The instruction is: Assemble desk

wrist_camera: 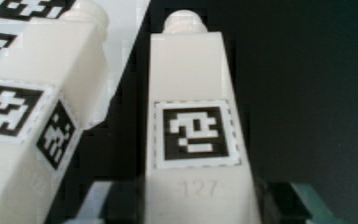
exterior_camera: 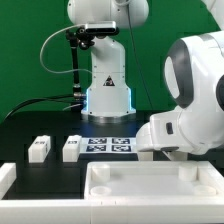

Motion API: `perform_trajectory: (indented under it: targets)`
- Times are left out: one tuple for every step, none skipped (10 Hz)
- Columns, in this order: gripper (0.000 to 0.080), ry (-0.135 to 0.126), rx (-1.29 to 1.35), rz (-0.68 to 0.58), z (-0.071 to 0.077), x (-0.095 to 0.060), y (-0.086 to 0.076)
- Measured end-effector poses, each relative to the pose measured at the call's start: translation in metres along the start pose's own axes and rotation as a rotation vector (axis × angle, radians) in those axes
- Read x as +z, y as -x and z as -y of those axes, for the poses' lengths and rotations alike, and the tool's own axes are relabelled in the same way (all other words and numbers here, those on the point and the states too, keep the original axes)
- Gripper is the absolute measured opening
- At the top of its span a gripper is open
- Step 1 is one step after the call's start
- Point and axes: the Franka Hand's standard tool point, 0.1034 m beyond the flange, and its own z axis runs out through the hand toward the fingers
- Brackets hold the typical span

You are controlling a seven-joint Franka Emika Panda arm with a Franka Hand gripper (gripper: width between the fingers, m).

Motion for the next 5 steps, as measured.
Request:
perform_trajectory:
  targets:
    - [0.0286,0.000,0.000,0.000,0.000,0.000,0.000]
    - [0.0286,0.000,0.000,0.000,0.000,0.000,0.000]
    - [0.0286,-0.006,-0.004,0.006,0.000,-0.003,0.002]
    - [0.0287,-0.042,-0.019,0.007,-0.003,-0.031,0.016]
    - [0.0287,-0.088,-0.012,-0.026,-0.012,-0.057,0.029]
